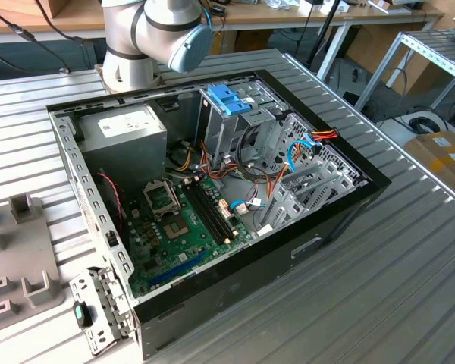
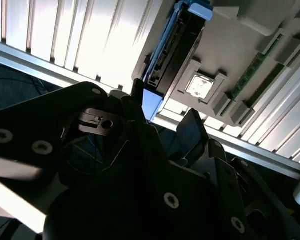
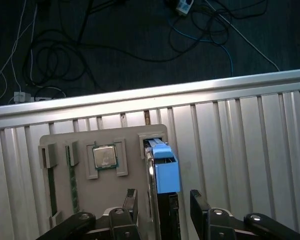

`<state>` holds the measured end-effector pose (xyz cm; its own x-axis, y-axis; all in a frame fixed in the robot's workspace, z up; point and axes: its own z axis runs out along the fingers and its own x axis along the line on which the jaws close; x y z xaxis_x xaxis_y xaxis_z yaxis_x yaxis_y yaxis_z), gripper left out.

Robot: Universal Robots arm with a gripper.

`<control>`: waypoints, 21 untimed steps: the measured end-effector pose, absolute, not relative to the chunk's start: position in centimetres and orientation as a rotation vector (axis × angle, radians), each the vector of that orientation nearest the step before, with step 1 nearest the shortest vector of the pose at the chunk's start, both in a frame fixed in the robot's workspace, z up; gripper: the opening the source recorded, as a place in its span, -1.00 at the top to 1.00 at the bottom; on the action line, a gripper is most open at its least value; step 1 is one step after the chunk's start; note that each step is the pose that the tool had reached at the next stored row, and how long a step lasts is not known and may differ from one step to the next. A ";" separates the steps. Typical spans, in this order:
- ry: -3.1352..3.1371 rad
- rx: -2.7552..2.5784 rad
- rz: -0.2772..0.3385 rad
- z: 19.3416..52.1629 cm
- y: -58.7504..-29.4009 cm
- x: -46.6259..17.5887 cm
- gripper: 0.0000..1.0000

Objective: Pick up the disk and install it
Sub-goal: 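Pick up the disk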

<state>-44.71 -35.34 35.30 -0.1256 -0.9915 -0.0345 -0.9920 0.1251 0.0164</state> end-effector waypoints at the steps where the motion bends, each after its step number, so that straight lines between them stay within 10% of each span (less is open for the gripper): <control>1: 2.332 -2.082 0.055 35.3 -35.3 -44.7 -0.08; 21: 2.319 -2.097 0.055 34.5 -35.3 -44.7 -0.08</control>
